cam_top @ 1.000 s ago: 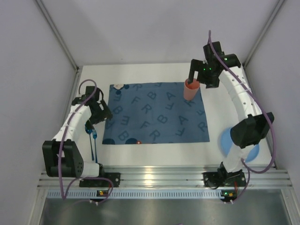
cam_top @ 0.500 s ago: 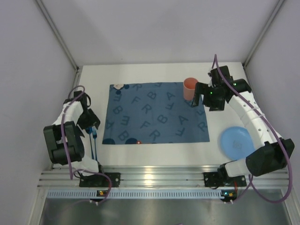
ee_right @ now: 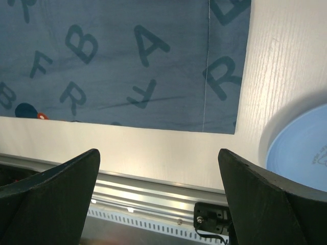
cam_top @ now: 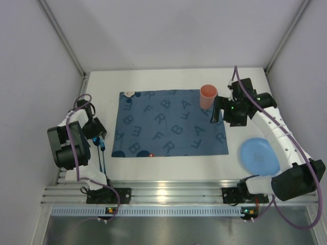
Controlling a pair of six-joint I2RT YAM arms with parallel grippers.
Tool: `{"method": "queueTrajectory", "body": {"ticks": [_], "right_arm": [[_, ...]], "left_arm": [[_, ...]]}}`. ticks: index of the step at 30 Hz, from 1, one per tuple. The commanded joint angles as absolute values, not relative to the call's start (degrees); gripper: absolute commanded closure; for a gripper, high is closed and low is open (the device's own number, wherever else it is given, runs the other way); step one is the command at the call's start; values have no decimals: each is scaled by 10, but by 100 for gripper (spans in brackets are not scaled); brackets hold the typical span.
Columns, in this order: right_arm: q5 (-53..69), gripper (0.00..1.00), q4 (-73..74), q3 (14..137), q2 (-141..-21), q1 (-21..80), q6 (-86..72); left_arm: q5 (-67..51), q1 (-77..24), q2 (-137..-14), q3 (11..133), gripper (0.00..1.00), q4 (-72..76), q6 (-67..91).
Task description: Set the dinner table for one person
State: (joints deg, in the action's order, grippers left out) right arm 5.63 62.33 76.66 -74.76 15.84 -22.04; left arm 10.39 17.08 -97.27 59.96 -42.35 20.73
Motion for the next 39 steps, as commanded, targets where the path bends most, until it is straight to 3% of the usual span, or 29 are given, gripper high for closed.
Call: {"method": "queueTrajectory", "body": {"ticks": [1,8,13,20,25,39], "right_arm": [[49,0,617,764,-735,154,-209],[45,0,618,772,-756,153,-211],[35,0,628,792,-772,151,-203],[19,0,649,819,-792,144,-184],[25,0,647,818,-800,144,-185],[25,0,639,801,-802,144,-183]], "left_arm": [[76,178,-985,621,18,-373,188],[105,185,-1013,629,21,-353,184],[105,192,-996,592,42,-327,183],[92,192,-992,541,58,-292,193],[88,192,-999,552,61,-290,198],[57,192,-1094,767,75,-340,234]]}}
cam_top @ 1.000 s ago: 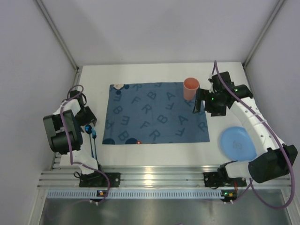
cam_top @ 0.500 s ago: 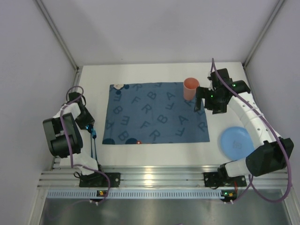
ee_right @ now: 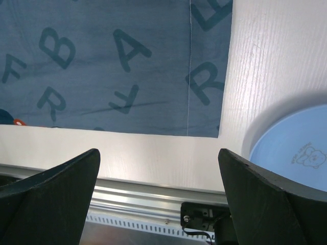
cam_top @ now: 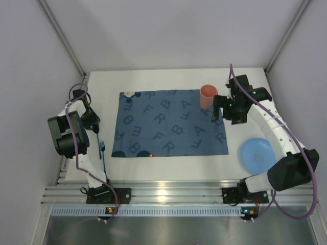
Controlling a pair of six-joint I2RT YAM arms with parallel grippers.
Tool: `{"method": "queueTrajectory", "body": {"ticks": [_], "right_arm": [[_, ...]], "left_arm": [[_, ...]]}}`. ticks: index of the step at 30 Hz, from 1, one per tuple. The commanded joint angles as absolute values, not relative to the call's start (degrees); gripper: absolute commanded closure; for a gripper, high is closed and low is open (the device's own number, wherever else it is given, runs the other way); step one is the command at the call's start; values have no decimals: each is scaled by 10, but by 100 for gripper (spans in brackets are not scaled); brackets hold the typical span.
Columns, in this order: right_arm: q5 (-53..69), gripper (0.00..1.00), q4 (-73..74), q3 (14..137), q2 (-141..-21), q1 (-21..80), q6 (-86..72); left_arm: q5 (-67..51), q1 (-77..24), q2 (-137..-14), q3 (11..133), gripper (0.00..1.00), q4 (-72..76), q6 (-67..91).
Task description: Set the dinner table for one person
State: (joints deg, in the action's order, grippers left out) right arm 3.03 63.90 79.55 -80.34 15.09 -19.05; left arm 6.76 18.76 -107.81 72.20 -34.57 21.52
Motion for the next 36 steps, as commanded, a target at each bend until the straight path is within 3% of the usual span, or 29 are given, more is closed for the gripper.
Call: {"method": "queueTrajectory", "body": {"ticks": [1,9,12,19,25,32,36], "right_arm": [[24,0,638,801,-803,145,-183],[34,0,629,795,-809,144,-189],[38,0,627,802,-814,145,-189],[40,0,628,811,-816,144,-189],[61,0,620,814,-802,144,-191],[134,0,586,828,-763,145,-195],[167,0,563,829,-744,150,-200]], "left_arm": [[55,192,-1096,767,75,-344,234],[3,184,-1082,862,76,-374,219],[3,169,-1067,891,84,-382,210],[-30,153,-1036,932,87,-406,195],[-88,154,-998,975,100,-415,200],[-211,136,-985,1020,100,-425,241],[-222,71,-995,1031,100,-424,255]]}}
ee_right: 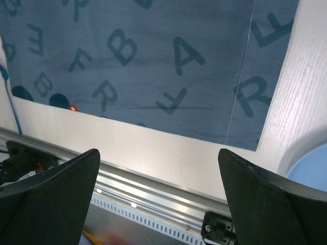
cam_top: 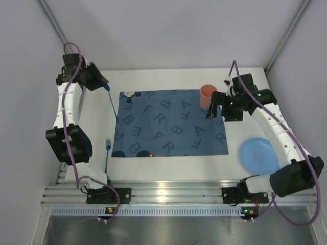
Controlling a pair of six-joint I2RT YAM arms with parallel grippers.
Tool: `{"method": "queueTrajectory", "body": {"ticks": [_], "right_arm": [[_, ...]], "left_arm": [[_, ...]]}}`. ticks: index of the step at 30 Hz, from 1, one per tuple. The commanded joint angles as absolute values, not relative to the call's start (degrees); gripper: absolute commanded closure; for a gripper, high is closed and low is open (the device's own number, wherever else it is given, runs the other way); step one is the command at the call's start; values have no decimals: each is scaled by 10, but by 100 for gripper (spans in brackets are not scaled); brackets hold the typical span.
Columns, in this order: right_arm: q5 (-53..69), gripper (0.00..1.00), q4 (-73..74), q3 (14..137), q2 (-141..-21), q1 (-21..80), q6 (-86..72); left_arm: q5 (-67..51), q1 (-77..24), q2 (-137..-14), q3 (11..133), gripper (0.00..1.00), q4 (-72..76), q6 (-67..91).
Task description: Set the dinner table for one person
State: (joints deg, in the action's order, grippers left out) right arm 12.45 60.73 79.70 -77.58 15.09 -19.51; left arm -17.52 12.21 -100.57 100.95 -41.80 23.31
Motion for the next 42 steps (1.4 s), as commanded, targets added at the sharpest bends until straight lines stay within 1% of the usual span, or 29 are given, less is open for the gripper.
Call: {"method": "queueTrajectory", "body": {"ticks": [1,3,5,7,8,11,13,19,23,30,42], "right_arm": [[169,0,562,828,-739,150,-201],[166,0,565,827,-729,150,-201],[154,0,570,821,-715,150,-204],[146,0,577,813,-701,151,-208],[143,0,579,805,-687,150,-214],[144,0,590,787,-658,150,-228],[142,0,600,777,-643,151,-234],[125,0,639,750,-586,150,-239],[109,0,664,737,-554,149,-239],[88,0,697,718,-519,150,-239],[86,0,687,713,-533,149,-237]], "left_arm": [[-209,35,-998,1032,100,-421,261],[-198,3,-1010,1032,100,-412,286],[-179,-73,-1028,1034,100,-390,323],[-158,-114,-1045,1039,100,-376,353],[-146,-151,-1064,1042,100,-361,376],[-131,-213,-1114,1060,100,-328,412],[-126,-254,-1142,1087,100,-317,429],[-98,-333,-1262,1184,100,-293,477],[-95,-354,-1318,1210,100,-270,505],[-87,-360,-1357,1218,100,-252,533],[-85,-364,-1386,1203,99,-205,615]]}}
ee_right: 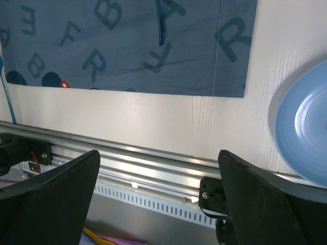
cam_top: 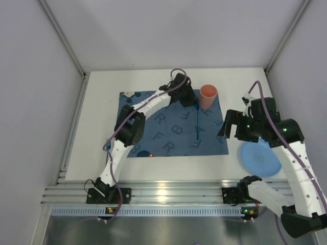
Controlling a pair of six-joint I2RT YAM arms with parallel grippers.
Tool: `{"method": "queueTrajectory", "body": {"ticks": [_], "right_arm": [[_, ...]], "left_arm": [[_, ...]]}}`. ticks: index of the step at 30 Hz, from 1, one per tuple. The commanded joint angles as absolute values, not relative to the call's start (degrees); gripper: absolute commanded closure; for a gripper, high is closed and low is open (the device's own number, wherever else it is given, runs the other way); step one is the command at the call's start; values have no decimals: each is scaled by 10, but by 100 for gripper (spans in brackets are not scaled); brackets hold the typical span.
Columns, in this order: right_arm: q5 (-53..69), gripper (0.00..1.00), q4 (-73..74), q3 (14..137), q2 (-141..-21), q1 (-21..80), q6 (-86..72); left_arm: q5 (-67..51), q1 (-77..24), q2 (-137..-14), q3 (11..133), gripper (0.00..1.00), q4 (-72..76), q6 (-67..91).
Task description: Set the dinner table for one person
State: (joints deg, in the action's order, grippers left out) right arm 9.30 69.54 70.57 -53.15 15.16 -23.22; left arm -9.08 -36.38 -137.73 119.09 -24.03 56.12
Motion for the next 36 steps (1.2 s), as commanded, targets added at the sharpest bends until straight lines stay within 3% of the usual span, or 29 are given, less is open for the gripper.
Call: {"method": "queueTrajectory", "body": {"ticks": [1,5,10,16,29,36], "right_arm": [[87,0,686,712,-534,149,-238],[86,0,682,708,-536,149,-239],[91,0,674,699,-537,149,-243],[99,0,658,685,-538,150,-246],[109,0,637,669,-545,149,-243],[115,0,633,661,-544,149,-233]], "left_arm": [[-87,-364,-1389,1202,98,-203,615],[-91,-364,-1392,1202,88,-216,601],[-81,-364,-1383,1194,55,-237,585],[-70,-361,-1348,1179,41,-240,569],[-28,-364,-1268,1155,45,-333,482],[78,-268,-1077,982,44,-516,422]]}}
